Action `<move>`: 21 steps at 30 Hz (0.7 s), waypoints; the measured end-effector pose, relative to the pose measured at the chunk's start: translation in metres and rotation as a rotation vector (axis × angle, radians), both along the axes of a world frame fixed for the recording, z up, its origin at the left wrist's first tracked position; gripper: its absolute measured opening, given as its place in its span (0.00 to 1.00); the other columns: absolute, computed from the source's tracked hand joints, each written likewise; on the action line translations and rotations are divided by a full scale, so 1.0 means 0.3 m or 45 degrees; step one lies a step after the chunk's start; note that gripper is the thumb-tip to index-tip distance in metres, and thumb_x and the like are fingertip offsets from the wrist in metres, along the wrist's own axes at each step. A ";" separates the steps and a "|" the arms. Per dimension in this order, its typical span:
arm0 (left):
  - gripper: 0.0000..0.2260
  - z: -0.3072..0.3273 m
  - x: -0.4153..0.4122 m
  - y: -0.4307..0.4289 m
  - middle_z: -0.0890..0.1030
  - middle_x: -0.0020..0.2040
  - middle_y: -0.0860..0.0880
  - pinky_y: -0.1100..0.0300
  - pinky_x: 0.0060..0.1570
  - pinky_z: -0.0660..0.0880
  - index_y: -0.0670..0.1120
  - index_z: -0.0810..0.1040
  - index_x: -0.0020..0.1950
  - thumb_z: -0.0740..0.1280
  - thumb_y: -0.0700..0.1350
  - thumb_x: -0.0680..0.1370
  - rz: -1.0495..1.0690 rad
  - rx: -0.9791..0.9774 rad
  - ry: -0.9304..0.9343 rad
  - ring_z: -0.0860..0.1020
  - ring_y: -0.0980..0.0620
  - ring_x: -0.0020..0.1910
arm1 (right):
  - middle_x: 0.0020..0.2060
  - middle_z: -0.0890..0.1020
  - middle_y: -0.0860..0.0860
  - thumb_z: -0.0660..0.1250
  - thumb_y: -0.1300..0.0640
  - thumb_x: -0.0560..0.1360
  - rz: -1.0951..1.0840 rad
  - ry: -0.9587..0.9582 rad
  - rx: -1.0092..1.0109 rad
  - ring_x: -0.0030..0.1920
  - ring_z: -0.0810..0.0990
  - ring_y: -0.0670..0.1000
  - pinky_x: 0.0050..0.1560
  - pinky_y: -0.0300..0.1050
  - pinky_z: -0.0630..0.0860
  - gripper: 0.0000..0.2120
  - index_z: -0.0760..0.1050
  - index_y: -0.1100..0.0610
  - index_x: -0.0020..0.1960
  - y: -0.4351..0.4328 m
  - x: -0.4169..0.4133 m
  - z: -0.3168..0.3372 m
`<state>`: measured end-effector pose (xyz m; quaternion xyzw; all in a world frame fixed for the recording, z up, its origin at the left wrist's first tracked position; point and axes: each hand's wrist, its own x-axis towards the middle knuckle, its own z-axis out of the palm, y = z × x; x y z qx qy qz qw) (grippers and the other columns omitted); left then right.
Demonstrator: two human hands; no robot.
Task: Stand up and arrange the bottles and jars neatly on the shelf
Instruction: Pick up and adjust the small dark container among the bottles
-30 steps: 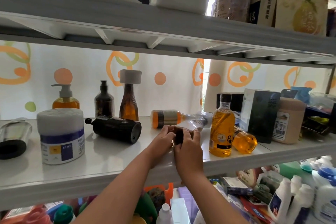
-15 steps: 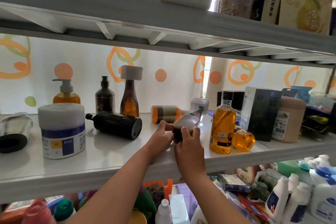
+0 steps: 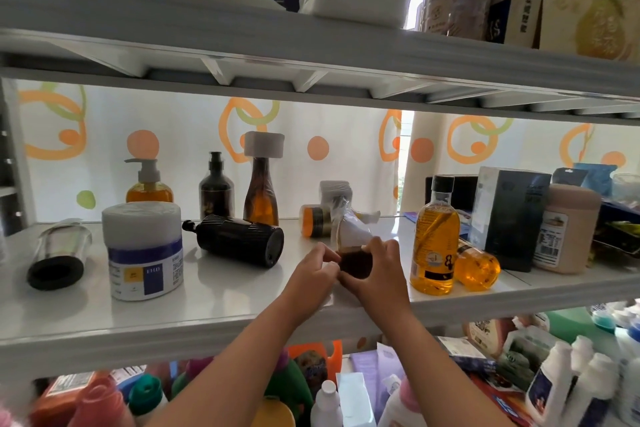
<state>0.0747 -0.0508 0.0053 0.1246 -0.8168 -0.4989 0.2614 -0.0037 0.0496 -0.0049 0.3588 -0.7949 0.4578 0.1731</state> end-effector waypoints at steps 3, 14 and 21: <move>0.07 -0.012 0.021 0.009 0.78 0.43 0.47 0.57 0.40 0.74 0.51 0.72 0.45 0.58 0.39 0.76 0.028 -0.014 0.042 0.76 0.50 0.41 | 0.55 0.69 0.54 0.75 0.46 0.65 0.036 -0.022 -0.028 0.51 0.70 0.45 0.39 0.23 0.66 0.28 0.65 0.56 0.56 -0.003 -0.020 0.005; 0.09 -0.030 0.047 0.019 0.78 0.49 0.49 0.54 0.53 0.80 0.53 0.73 0.49 0.58 0.39 0.78 0.016 0.069 0.164 0.79 0.49 0.50 | 0.49 0.68 0.49 0.77 0.46 0.62 0.113 -0.085 -0.054 0.49 0.70 0.46 0.35 0.27 0.67 0.29 0.62 0.53 0.52 -0.017 -0.042 0.022; 0.09 -0.030 0.033 0.006 0.78 0.57 0.47 0.56 0.52 0.79 0.53 0.73 0.57 0.59 0.43 0.79 0.087 0.070 0.214 0.79 0.50 0.54 | 0.53 0.69 0.50 0.76 0.44 0.62 0.112 -0.103 -0.053 0.51 0.73 0.48 0.39 0.26 0.68 0.31 0.64 0.50 0.57 -0.031 -0.025 0.029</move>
